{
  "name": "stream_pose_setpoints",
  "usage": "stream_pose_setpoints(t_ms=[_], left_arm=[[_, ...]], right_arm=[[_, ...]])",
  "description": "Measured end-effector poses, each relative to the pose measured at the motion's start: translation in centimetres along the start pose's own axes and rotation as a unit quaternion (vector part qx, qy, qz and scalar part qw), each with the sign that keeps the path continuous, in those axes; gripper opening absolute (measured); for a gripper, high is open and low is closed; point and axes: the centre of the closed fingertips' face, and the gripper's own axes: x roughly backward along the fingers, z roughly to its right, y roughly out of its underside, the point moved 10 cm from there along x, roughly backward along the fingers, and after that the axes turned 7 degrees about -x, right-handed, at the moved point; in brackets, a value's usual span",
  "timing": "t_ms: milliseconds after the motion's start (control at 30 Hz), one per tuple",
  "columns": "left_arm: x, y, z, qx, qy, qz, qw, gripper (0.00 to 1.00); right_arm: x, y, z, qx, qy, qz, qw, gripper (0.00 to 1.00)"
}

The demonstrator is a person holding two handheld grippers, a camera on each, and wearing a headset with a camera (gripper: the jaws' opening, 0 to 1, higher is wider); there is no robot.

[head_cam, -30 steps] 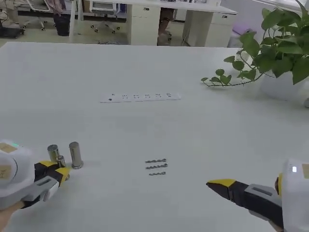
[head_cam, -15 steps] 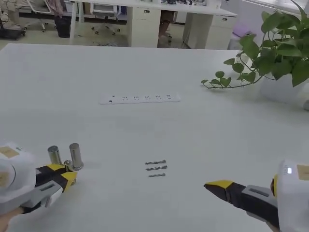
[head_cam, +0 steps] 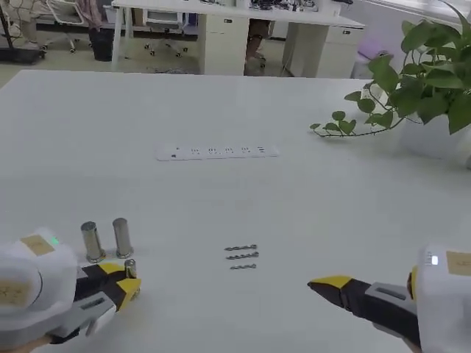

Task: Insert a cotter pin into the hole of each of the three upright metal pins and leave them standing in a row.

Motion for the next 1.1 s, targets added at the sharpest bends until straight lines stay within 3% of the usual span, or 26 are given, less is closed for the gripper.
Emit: stream_pose_setpoints(t_ms=[567, 1100], left_arm=[[0.1, -0.3, 3.1, -0.008, 0.038, 0.003, 0.9992, 0.07], [-0.2, 0.2, 4.1, -0.008, 0.058, 0.006, 0.9983, 0.07]], right_arm=[[0.2, 0.2, -0.6, 0.003, -0.012, -0.005, 0.9999, 0.77], [0.3, 0.4, -0.7, 0.003, -0.017, -0.007, 0.9998, 0.77]])
